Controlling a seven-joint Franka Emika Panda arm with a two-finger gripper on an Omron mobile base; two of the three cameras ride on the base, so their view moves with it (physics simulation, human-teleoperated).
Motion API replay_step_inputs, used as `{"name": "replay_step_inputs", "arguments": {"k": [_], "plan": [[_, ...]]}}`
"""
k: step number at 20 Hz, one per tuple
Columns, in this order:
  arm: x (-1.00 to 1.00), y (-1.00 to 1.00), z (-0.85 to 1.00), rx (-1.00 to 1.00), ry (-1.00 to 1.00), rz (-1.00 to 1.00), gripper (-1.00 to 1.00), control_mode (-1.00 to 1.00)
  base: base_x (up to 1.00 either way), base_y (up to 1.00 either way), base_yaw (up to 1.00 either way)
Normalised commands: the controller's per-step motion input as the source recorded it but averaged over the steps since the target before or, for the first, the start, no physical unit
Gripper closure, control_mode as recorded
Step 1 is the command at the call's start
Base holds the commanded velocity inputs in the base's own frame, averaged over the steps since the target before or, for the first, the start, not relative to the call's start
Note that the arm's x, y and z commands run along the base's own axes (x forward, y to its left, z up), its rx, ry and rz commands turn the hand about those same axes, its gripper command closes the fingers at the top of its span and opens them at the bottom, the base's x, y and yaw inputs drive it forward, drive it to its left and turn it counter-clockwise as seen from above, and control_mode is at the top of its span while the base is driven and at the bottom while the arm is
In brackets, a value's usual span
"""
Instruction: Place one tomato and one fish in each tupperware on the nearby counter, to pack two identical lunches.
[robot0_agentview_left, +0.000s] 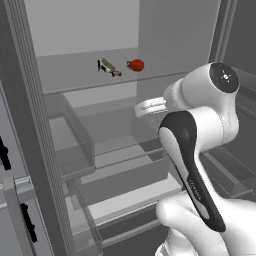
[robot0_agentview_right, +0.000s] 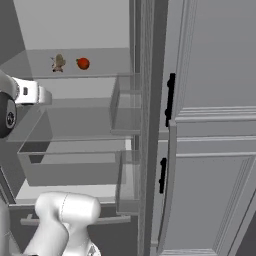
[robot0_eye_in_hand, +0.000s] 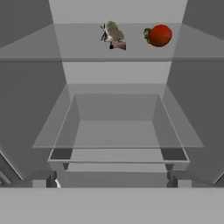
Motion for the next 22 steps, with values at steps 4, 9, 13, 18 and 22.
{"name": "replay_step_inputs", "arguments": {"k": [4,9,13,18,22], "plan": [[0.26,0.03,0.37,0.00,-0.04,0.00,-1.00,-1.00,0.00,0.00,0.00],[0.59,0.00,0.24,0.01,0.00,0.01,-1.00,-1.00,0.00,0.00,0.00],[0.69,0.06,0.16,0.01,0.00,0.01,-1.00,-1.00,0.00,0.00,0.00],[0.75,0.19,0.00,0.00,0.04,0.00,-1.00,-1.00,0.00,0.00,0.00],[0.90,0.31,0.00,0.00,0.13,0.00,-1.00,-1.00,0.00,0.00,0.00]]}}
